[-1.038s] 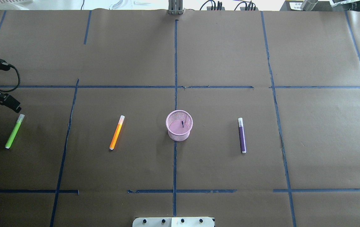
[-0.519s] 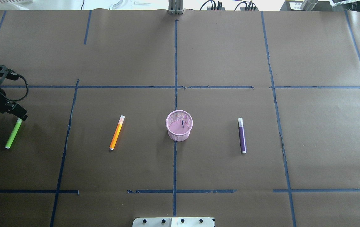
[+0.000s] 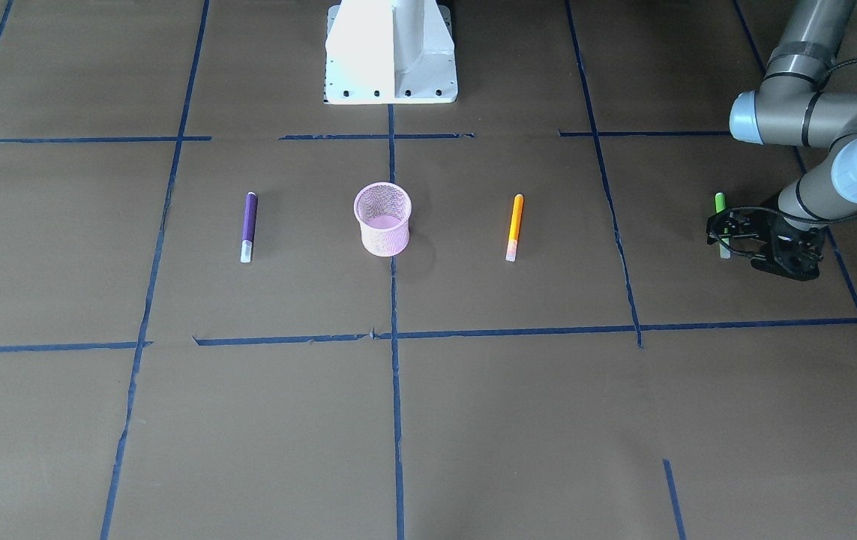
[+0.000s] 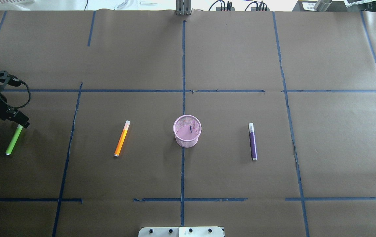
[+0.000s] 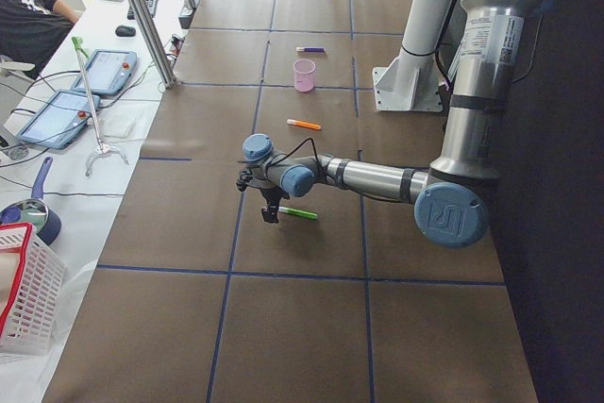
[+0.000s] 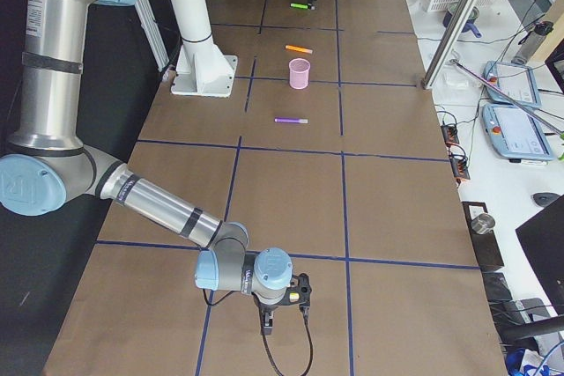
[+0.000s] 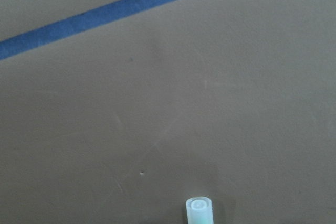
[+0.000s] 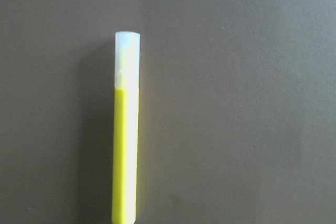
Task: Collect pens into pen holder
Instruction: 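Lower the left gripper onto the green marker and close on it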
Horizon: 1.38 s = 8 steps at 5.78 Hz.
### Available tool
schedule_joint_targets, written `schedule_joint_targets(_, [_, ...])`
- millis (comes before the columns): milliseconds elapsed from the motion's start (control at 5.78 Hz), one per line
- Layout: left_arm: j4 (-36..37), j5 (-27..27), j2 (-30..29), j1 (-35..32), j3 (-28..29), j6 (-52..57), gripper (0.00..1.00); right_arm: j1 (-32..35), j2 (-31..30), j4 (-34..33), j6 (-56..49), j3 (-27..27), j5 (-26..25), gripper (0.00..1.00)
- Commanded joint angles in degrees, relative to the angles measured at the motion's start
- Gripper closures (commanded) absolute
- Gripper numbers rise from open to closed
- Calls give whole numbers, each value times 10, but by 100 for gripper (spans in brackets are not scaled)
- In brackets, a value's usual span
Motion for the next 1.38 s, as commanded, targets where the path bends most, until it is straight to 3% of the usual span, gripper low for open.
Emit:
schedule_joint_targets(0, [-11, 0, 6, 4, 0, -2, 0, 0, 0, 4, 2, -2, 0, 0])
schedule_joint_targets(173, [-11, 0, 6, 4, -2, -3, 9, 0, 1, 4, 2, -2, 0, 0])
schedule_joint_targets(346, [-11, 0, 6, 4, -5, -5, 27, 0, 1, 4, 2, -1, 0, 0])
schedule_joint_targets(519, [-11, 0, 6, 5, -4, -5, 33, 0, 1, 4, 2, -1, 0, 0])
schedule_joint_targets(1038, [-11, 0, 5, 5, -5, -5, 75, 0, 1, 7, 2, -1, 1, 0])
schedule_joint_targets(1211, [-10, -1, 4, 5, -6, -5, 82, 0, 1, 7, 2, -1, 0, 0])
